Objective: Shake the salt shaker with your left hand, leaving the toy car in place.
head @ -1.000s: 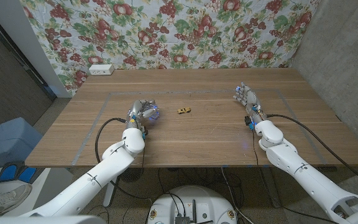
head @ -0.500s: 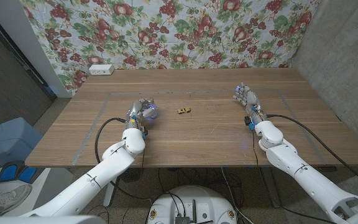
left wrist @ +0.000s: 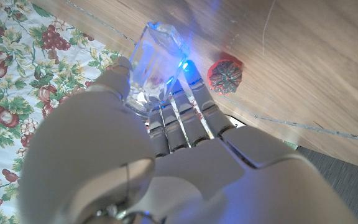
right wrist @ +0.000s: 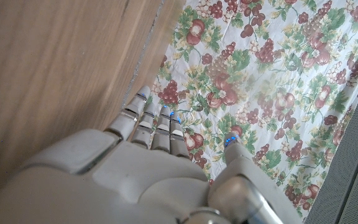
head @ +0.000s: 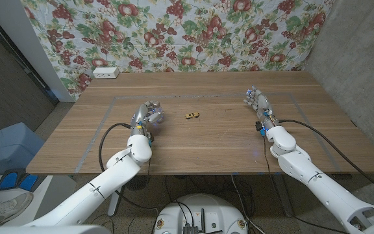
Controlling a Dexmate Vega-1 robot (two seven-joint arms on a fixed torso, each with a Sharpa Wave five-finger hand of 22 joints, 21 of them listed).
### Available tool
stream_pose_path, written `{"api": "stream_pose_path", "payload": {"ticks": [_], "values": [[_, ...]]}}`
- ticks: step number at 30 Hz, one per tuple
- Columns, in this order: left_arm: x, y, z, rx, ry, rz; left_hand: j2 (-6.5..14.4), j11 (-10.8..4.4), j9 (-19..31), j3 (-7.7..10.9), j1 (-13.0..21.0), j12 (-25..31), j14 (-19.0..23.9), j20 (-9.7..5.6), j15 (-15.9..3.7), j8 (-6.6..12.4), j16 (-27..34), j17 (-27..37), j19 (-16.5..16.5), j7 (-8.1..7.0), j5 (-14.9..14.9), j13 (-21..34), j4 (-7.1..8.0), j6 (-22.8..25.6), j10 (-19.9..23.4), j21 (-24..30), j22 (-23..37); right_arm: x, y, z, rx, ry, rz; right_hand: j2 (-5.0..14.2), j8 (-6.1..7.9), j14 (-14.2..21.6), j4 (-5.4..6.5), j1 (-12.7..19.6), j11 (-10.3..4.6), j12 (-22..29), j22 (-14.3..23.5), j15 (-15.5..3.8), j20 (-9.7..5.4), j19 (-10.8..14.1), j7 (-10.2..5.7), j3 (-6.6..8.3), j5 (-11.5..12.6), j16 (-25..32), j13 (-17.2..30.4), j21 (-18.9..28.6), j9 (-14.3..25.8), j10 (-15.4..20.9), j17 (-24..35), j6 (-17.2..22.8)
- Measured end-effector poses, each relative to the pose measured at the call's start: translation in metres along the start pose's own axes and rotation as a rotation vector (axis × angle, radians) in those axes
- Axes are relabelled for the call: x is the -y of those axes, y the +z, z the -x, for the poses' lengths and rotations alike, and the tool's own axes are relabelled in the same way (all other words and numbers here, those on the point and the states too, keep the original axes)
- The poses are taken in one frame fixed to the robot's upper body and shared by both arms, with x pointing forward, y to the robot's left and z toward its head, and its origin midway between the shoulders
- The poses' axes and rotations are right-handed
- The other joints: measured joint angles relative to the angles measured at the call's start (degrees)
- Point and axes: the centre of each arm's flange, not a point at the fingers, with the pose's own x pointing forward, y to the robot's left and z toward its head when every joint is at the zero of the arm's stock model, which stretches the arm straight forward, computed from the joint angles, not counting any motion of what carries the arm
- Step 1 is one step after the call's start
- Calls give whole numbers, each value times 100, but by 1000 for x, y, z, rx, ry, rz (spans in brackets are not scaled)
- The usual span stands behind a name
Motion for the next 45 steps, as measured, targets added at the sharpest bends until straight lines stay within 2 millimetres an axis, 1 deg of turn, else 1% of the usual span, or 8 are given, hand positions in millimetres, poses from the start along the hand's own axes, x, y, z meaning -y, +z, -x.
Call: {"api": "stream_pose_path", "payload": {"ticks": [6,10,15,24,34,40,43,45], "values": [[1,-1,4,-1,8,-3,-76,56,0,-178,-260,0,-259,60,18,0,0,-9,-181,37,0,0,116,-340,-355,-101,0,0,0,0,-1,-1,1,0,0,0,0,0,0,0,0,0,0,0,0,0,0,0,0,0,0,0,0,0],[-1,-1,5,2,26,-6,-119,85,0,-259,-349,0,-387,79,37,0,0,-16,-226,26,0,0,102,-432,-454,-136,0,-1,0,0,0,0,2,0,0,0,0,0,0,0,0,0,0,0,0,0,0,0,0,0,0,0,1,0],[-4,1,7,22,50,2,-152,171,-20,-409,-584,0,-802,149,53,24,-55,-83,-473,-20,0,0,144,-632,-780,-305,-27,-1,1,0,1,1,3,0,0,0,0,0,0,0,0,0,0,0,0,0,0,0,0,0,0,0,1,0],[-7,1,9,52,79,36,-38,263,-27,-635,-1154,0,-1122,254,62,24,-55,-148,-703,-54,-43,0,321,-903,-1155,-501,-27,-2,1,0,-2,2,5,0,0,0,0,0,0,0,0,-1,0,0,-21,0,0,0,0,0,0,0,1,21],[-12,1,10,105,109,112,9,249,-43,-769,-1726,0,-1589,275,99,24,-117,-229,-948,-263,-72,-21,456,-1153,-1533,-757,-26,-4,2,0,-1,5,5,0,0,0,0,0,0,0,0,0,0,0,-21,0,0,0,0,0,0,0,1,21],[-14,0,10,131,114,162,18,250,-53,-805,-1854,27,-1641,275,110,46,-117,-228,-1009,-268,-72,-21,492,-1158,-1552,-807,-26,-4,2,-1,0,6,6,0,0,0,0,0,0,0,0,-1,0,-1,-21,0,0,0,0,-42,0,0,2,21],[-15,1,10,147,111,192,38,250,-53,-847,-2021,27,-1722,232,82,46,-117,-255,-1051,-268,-95,-20,540,-1158,-1552,-845,-26,-5,3,-1,2,6,7,0,0,0,0,0,0,0,0,0,0,-1,-21,0,0,0,0,-42,0,0,1,21],[-15,-1,10,150,109,201,65,232,-63,-856,-2184,27,-1934,160,85,46,-141,-282,-1185,-272,-95,-31,595,-1235,-1578,-959,-26,-5,3,-1,4,6,8,0,0,0,0,0,0,0,0,0,0,-1,-21,0,0,0,0,-42,0,0,2,21]]}}
